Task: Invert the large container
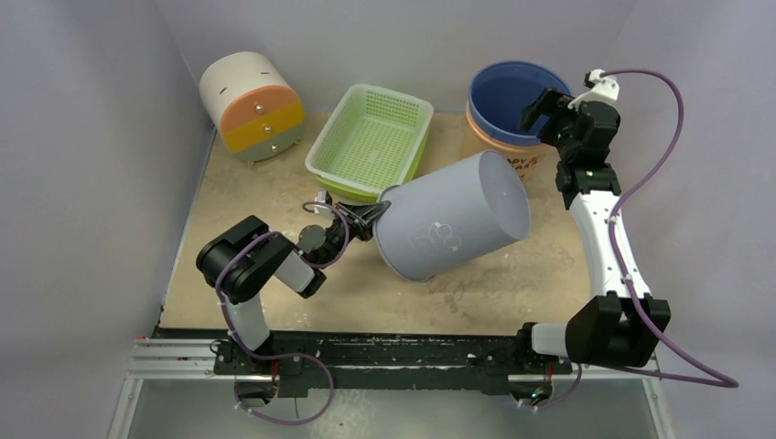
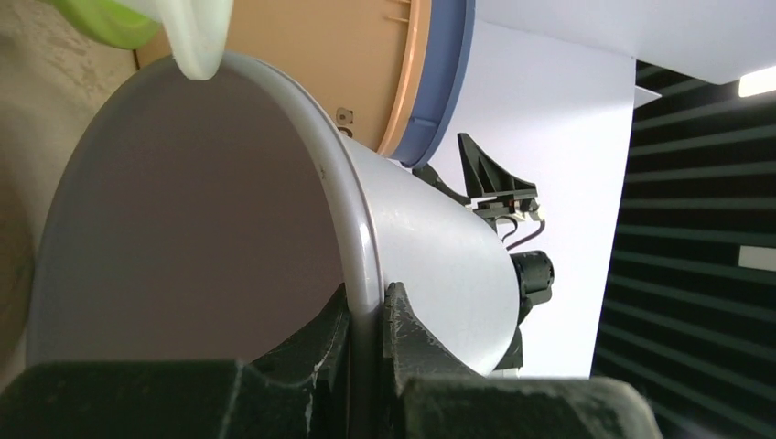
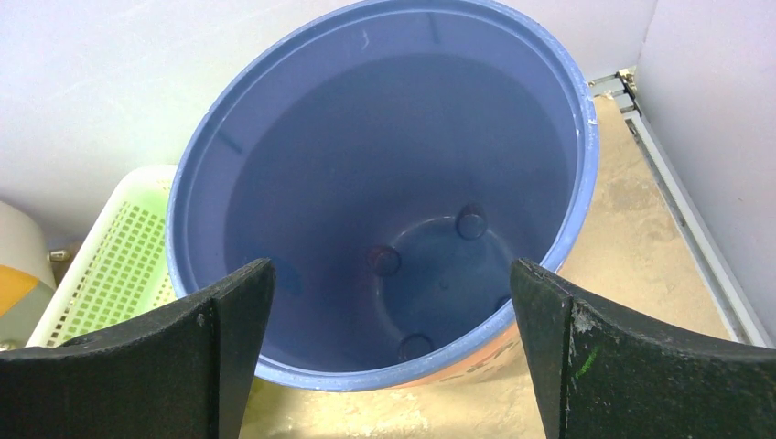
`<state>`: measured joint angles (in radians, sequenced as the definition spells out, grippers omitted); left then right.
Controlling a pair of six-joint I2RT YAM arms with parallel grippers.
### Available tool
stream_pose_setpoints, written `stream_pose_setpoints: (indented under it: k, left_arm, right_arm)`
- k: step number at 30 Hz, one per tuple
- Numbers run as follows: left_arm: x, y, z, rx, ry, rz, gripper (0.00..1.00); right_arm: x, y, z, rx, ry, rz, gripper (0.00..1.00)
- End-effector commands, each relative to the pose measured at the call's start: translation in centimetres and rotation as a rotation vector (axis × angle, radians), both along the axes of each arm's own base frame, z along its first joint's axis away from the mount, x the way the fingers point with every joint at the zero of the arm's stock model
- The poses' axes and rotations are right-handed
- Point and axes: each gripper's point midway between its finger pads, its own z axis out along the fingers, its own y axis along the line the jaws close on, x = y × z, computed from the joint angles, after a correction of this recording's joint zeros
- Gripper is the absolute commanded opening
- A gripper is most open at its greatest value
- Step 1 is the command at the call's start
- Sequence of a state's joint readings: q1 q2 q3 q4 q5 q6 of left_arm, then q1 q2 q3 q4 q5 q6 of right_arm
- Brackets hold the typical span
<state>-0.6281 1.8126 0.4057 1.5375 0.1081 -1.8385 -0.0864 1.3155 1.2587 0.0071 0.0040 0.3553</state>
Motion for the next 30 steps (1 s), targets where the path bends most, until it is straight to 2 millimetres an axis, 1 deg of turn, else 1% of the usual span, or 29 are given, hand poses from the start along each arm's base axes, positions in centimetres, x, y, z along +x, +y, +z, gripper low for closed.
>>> stream_pose_setpoints:
  k: [1, 4, 5, 8, 13, 17, 25, 27, 30]
  left_arm:
    - [-2.2, 0.9, -0.6, 0.050, -0.123, -0.030, 0.00]
    - [-2.4, 1.2, -2.3, 0.089, -0.094, -0.032, 0.00]
    - [-2.5, 1.2, -2.8, 0.100, -0.086, -0.033, 0.01]
    - [-2.7, 1.4, -4.0, 0.136, -0.075, -0.038, 0.08]
    - [-3.3, 1.8, -5.7, 0.199, -0.070, -0.045, 0.24]
    - [-3.7, 2.1, -7.0, 0.238, -0.058, -0.047, 0.28]
    - [-3.7, 1.9, -8.6, 0.292, -0.060, -0.057, 0.40]
    - [-3.6, 2.0, -9.4, 0.313, -0.056, -0.060, 0.46]
    - [-3.4, 2.2, -10.8, 0.350, -0.034, -0.068, 0.50]
  right_arm:
    - [0.1, 0.2, 4.4, -0.017, -0.124, 0.024, 1.00]
    - [0.1, 0.3, 4.4, -0.016, -0.124, 0.030, 1.00]
    - [0.0, 0.3, 4.5, -0.016, -0.125, 0.027, 1.00]
    - [-0.2, 0.2, 4.6, -0.017, -0.128, 0.024, 1.00]
    - [-0.3, 0.3, 4.4, -0.018, -0.124, 0.027, 1.00]
    - [-0.3, 0.4, 4.3, -0.017, -0.124, 0.034, 1.00]
    - [-0.7, 0.4, 4.1, -0.017, -0.120, 0.029, 1.00]
    - [-0.8, 0.4, 4.0, -0.017, -0.117, 0.030, 1.00]
    - [-0.8, 0.4, 3.9, -0.019, -0.116, 0.031, 1.00]
